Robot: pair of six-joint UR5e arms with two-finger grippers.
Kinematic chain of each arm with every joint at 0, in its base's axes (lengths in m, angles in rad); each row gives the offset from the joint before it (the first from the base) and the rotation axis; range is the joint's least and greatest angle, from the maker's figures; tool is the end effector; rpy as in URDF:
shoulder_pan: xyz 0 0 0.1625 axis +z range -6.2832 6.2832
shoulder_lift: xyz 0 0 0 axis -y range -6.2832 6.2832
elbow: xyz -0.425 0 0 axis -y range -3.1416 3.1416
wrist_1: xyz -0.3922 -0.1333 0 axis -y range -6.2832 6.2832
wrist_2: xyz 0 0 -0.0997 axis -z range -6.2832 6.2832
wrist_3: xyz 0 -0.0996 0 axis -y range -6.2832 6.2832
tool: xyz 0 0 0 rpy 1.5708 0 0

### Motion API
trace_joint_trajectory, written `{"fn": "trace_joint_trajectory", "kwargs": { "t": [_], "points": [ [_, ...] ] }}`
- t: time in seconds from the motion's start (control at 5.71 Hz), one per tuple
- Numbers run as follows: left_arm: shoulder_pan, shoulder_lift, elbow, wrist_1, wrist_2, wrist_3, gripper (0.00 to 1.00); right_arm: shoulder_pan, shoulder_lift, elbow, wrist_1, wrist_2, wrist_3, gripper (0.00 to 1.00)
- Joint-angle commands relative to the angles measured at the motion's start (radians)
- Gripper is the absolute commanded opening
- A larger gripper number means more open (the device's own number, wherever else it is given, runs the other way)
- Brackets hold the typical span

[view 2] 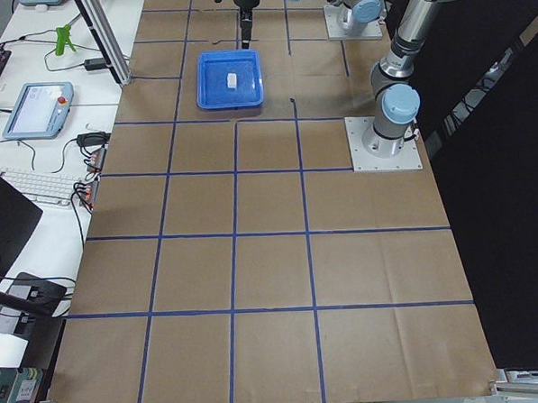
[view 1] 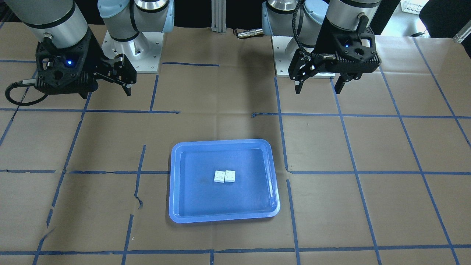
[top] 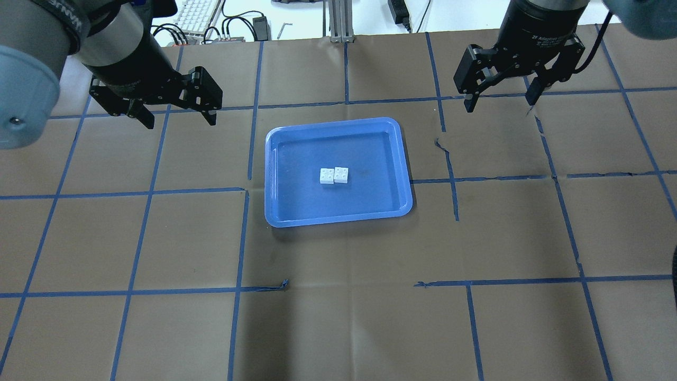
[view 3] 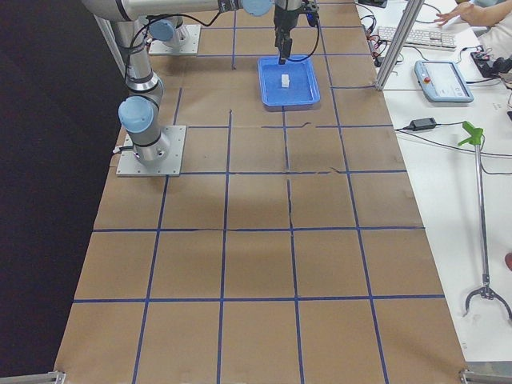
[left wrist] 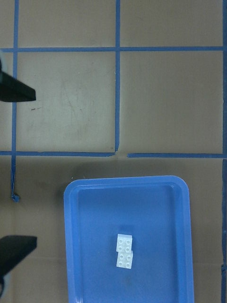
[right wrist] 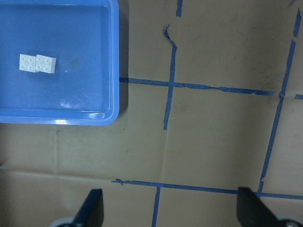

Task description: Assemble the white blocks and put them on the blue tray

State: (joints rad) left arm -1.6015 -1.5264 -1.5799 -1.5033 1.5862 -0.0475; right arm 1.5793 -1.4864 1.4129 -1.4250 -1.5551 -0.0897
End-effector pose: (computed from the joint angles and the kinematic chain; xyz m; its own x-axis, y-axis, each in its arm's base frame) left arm -0.1465 -0.4782 0.5121 -0.9998 -0.0181 -0.0104 -0.0170 0.9945 -0.1032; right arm 0.1393 -0.5180 0.5083 -0.9951 -0.0967 -0.0221 -0.0980 0.9927 0.0705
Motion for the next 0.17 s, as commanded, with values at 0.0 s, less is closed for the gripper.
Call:
{"fn": "trace_joint_trajectory", "kwargs": {
  "t": [0.0],
  "points": [
    [0.0, 0.002, 0.0, -0.002, 0.0, 0.002, 0.99, 0.001, 0.0, 0.0, 0.003, 0.0, 0.001, 1.0]
  ]
}}
